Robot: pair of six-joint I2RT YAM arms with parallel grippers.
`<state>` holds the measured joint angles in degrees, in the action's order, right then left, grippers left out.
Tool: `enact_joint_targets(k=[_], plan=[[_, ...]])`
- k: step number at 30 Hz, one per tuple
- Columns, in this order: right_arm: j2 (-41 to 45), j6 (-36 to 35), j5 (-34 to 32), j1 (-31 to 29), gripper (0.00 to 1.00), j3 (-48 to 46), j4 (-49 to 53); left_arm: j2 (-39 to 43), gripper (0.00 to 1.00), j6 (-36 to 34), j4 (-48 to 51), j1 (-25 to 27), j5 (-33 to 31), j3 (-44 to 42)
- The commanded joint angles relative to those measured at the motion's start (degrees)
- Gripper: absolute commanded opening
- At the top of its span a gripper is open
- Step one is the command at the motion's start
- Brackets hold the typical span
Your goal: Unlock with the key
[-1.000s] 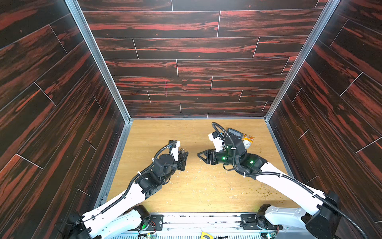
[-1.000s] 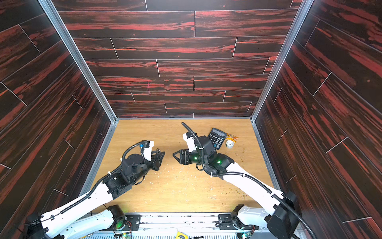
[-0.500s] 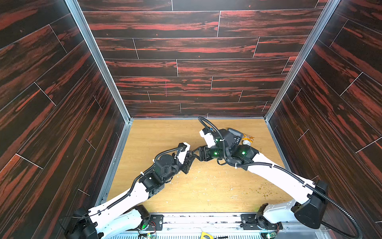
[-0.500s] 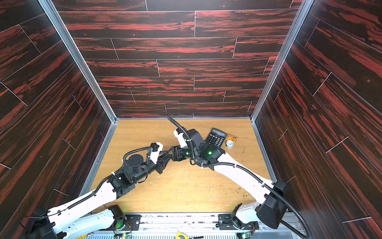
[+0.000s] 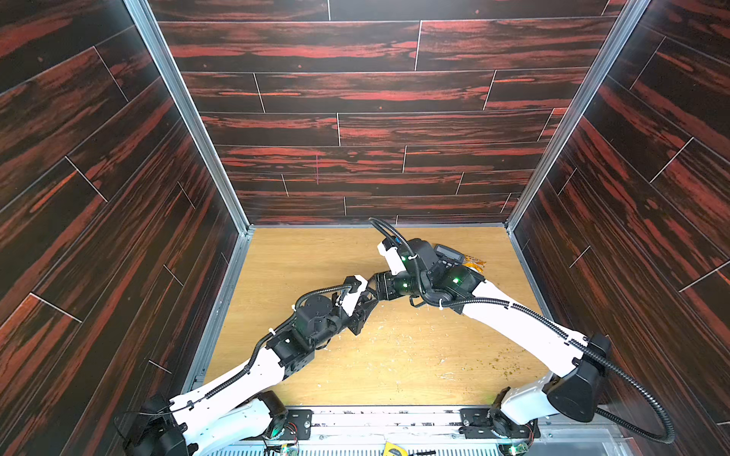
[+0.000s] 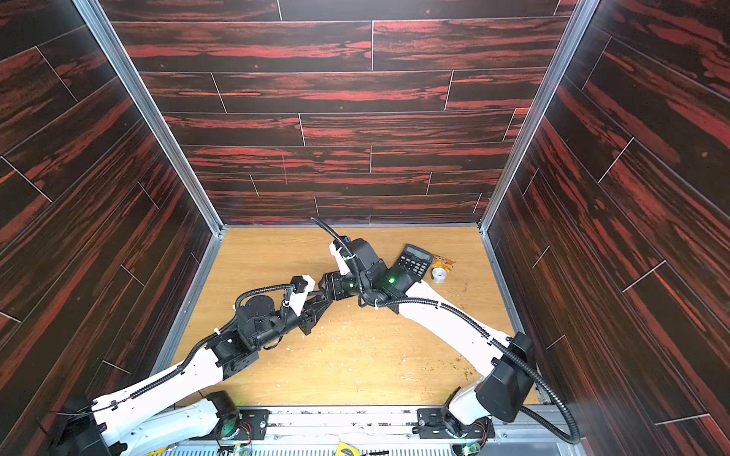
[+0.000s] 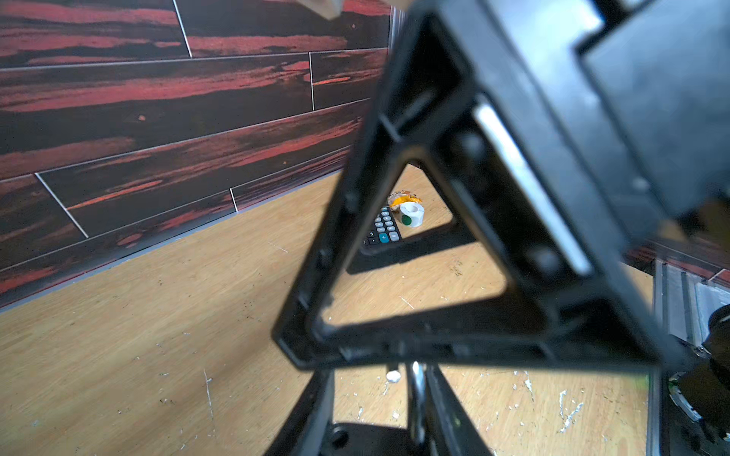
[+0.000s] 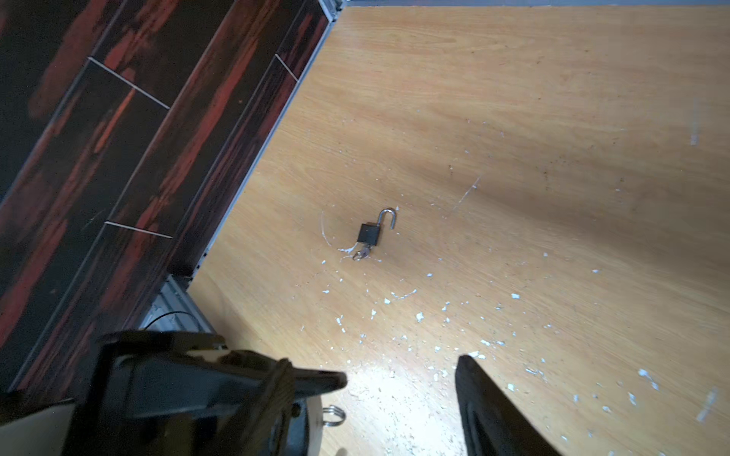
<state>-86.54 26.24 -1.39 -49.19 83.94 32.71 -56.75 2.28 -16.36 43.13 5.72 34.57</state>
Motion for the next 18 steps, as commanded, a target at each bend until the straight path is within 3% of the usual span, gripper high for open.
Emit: enact_joint_targets(k=[1, 14, 18], plan=[[-1.2, -2.4, -1.9, 0.8, 0.67, 0.8, 6.1, 1.3, 0.00, -2.2, -2.4, 0.0, -0.2, -0.3], [8.0, -6.2, 6.4, 3.5, 0.64, -7.0, 2.9, -0.3, 0.00, -1.7, -2.4, 0.0, -0.5, 0.7], [12.2, -8.8, 15.6, 7.4, 0.63, -11.3, -3.3, -0.8, 0.00, -1.9, -3.9, 0.1, 0.8, 0.1]])
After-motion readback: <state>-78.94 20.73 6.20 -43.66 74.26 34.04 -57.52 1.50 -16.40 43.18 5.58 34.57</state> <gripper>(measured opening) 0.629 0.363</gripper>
